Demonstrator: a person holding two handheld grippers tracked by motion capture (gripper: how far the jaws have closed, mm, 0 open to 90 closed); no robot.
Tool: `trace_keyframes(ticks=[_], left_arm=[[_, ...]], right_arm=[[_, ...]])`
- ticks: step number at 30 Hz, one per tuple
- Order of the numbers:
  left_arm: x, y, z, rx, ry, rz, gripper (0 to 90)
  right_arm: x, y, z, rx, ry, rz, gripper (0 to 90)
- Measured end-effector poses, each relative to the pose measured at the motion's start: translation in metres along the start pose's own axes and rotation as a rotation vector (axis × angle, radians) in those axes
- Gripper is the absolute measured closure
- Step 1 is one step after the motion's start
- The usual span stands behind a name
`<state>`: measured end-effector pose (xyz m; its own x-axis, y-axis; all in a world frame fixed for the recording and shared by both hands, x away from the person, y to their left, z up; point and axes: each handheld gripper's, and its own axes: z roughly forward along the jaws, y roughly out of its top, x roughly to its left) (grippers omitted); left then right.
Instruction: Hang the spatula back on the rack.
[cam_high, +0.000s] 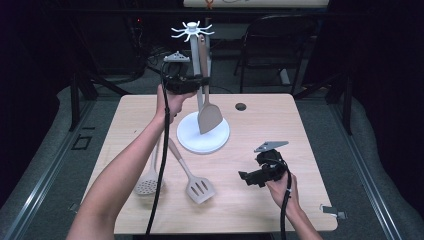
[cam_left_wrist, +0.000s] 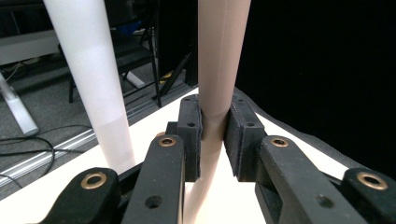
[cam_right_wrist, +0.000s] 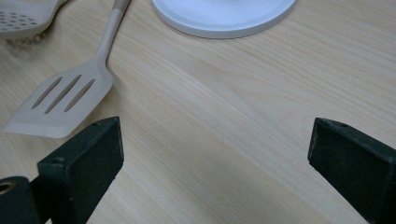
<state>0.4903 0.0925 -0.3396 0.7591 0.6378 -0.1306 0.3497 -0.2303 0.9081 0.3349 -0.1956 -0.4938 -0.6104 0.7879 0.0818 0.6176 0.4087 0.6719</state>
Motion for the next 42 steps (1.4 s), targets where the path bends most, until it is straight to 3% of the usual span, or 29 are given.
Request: trace_keyframes(ticks=[6, 16, 27, 35, 39, 42], left_arm=[[0.004, -0.002, 0.002, 0.008, 0.027, 0.009, 77.2], [0.004, 0.0, 0.004, 0.021, 0.114, 0.09, 77.1], [0.003, -0.001, 0.005, 0.015, 0.122, 0.099, 76.0], [0.002, -0.001, -0.008, 0.027, 0.112, 0.08, 59.3], [-0.001, 0.001, -0.019, 0.016, 0.107, 0.079, 62.9], [-0.005, 0.004, -0.029, -0.003, 0.128, 0.09, 70.2]], right_arm=[[0.0, 0.0, 0.0, 0.007, -0.001, 0.001, 3.3], [0.0, 0.0, 0.0, 0.009, 0.0, -0.002, 3.5], [0.0, 0.0, 0.001, 0.01, 0.0, -0.003, 3.6], [0.0, -0.001, 0.0, 0.012, -0.003, -0.005, 3.8], [-0.001, -0.001, 0.001, 0.011, -0.003, -0.002, 3.9], [-0.001, -0.001, 0.002, 0.014, -0.001, -0.002, 4.1]])
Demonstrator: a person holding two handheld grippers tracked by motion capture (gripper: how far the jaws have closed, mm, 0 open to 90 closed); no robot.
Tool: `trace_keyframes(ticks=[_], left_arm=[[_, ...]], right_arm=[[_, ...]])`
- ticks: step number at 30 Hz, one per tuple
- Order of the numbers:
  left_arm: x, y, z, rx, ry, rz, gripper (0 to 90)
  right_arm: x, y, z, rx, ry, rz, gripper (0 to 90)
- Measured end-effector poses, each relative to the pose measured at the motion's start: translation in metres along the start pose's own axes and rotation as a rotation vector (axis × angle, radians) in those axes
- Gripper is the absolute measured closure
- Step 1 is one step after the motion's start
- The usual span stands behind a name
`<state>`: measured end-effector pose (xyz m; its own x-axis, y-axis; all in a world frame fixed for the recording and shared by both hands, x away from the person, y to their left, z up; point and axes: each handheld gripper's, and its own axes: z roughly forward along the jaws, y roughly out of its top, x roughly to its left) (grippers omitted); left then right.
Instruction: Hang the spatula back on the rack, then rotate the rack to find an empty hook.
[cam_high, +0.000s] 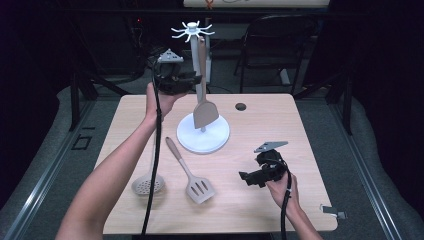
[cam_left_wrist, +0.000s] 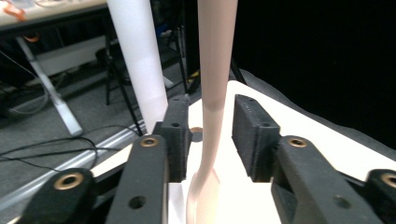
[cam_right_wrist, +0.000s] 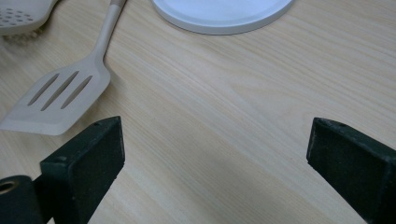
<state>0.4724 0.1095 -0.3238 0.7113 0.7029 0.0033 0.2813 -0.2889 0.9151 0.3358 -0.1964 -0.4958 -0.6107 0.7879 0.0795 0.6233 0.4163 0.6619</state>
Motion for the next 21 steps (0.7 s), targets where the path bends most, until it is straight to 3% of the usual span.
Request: trace_keyframes(ticks=[7, 21], left_arm=[[-0.003, 0.011, -0.018, -0.029, 0.03, 0.032, 84.2], [-0.015, 0.044, -0.044, -0.091, 0.044, 0.119, 86.5]], right_arm=[[0.0, -0.001, -0.001, 0.004, -0.003, 0.006, 4.5], [-0.002, -0.001, 0.003, 0.012, -0.003, 0.004, 5.0]])
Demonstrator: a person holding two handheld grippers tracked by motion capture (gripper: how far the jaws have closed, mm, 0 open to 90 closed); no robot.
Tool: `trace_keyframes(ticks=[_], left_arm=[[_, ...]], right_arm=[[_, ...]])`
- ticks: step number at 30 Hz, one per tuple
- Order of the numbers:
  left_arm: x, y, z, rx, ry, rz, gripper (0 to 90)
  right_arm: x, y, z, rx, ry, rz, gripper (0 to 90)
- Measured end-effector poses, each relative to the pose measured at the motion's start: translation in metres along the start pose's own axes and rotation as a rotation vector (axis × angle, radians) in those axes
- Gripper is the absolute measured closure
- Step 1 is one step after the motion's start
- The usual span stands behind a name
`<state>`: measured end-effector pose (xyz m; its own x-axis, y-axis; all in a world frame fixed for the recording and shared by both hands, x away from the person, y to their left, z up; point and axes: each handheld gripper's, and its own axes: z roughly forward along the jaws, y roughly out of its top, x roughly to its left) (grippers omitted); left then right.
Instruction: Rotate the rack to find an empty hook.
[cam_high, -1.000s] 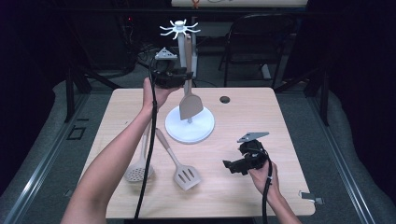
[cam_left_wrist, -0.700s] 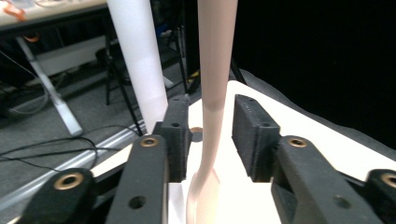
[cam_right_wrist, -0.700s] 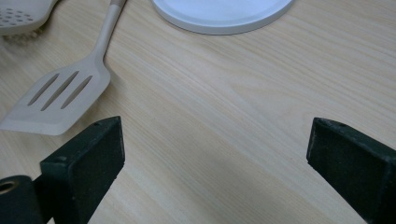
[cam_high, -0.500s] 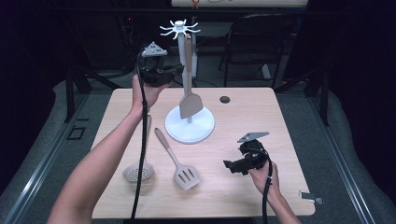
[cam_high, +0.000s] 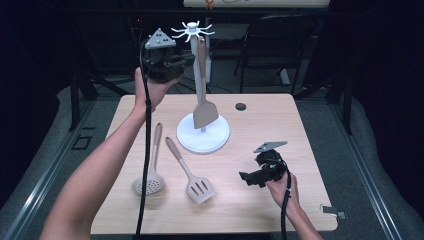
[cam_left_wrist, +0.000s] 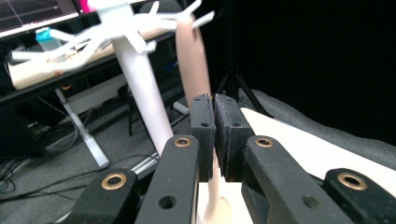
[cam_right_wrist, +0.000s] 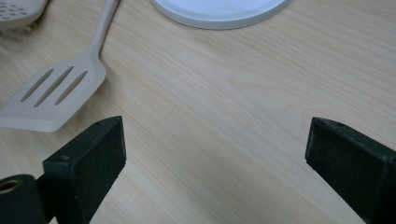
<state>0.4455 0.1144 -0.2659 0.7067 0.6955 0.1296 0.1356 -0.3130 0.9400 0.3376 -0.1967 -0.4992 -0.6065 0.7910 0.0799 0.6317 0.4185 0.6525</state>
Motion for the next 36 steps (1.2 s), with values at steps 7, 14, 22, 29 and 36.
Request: trace_keyframes(ticks=[7, 14, 22, 29, 36], left_arm=[[0.003, 0.013, -0.002, -0.024, 0.035, 0.0, 87.1], [0.012, 0.016, -0.001, -0.036, 0.064, -0.021, 87.6], [0.019, 0.016, -0.001, -0.04, 0.101, -0.037, 88.2], [0.026, 0.015, -0.002, -0.036, 0.12, -0.051, 88.4], [0.031, 0.015, -0.002, -0.033, 0.135, -0.065, 88.5]], right_arm=[[0.0, -0.001, -0.001, 0.002, -0.01, 0.001, 5.1], [-0.001, -0.001, -0.003, 0.003, -0.01, 0.001, 5.5], [-0.002, -0.002, -0.002, 0.003, -0.018, 0.005, 5.7], [-0.001, -0.001, -0.001, 0.002, -0.012, 0.004, 5.8], [-0.001, -0.001, -0.001, 0.002, -0.013, 0.003, 5.8]])
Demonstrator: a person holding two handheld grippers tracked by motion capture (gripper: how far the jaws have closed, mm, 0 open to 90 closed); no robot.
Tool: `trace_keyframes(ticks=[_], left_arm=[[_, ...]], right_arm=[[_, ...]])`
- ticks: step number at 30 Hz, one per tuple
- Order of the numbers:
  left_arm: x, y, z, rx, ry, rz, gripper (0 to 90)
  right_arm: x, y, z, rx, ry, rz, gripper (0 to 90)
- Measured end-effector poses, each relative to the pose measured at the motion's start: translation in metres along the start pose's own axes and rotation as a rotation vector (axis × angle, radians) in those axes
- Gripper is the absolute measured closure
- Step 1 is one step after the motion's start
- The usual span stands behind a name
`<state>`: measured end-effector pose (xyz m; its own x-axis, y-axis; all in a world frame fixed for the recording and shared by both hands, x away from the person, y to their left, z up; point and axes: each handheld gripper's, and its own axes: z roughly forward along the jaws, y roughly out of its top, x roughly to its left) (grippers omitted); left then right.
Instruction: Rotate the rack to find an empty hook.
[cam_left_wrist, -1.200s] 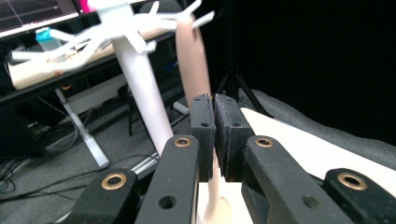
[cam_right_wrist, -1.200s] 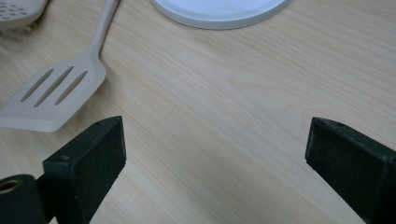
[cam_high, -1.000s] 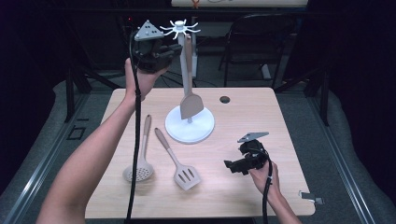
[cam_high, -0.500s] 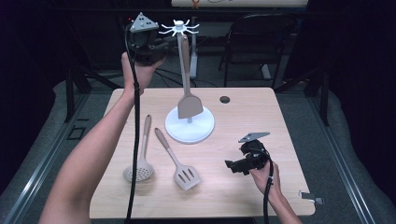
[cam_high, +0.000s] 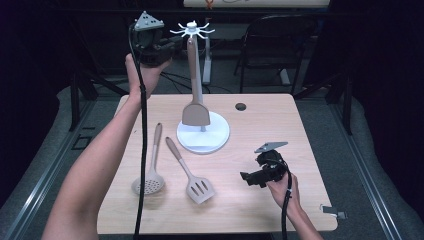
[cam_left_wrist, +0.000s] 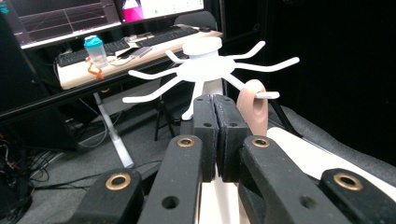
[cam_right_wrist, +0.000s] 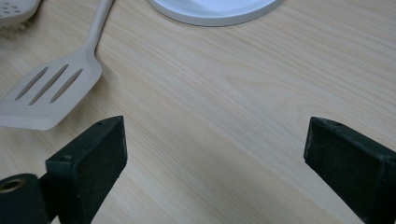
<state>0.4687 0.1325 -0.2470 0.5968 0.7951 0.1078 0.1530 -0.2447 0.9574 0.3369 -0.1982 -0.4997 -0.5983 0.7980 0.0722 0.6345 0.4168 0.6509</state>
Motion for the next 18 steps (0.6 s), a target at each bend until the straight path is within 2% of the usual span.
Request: trace_keyframes(ticks=[7, 9, 13, 16, 18], left_arm=[[0.004, 0.0, 0.0, 0.002, 0.008, -0.011, 88.0], [0.004, -0.002, -0.003, -0.002, 0.003, -0.021, 83.1], [0.002, -0.008, -0.009, 0.013, 0.003, -0.014, 69.8], [0.003, -0.014, -0.012, 0.048, 0.008, -0.023, 56.9], [0.004, -0.02, -0.014, 0.066, 0.01, -0.024, 51.3]], right_arm=[[0.001, 0.0, 0.0, 0.004, 0.008, -0.007, 6.0], [0.001, 0.0, 0.0, 0.002, 0.013, -0.008, 6.2], [0.0, -0.001, 0.0, 0.005, 0.018, -0.011, 6.4], [0.0, 0.0, -0.001, 0.014, 0.014, -0.017, 6.4], [0.001, 0.0, -0.001, 0.006, 0.022, -0.014, 6.5]])
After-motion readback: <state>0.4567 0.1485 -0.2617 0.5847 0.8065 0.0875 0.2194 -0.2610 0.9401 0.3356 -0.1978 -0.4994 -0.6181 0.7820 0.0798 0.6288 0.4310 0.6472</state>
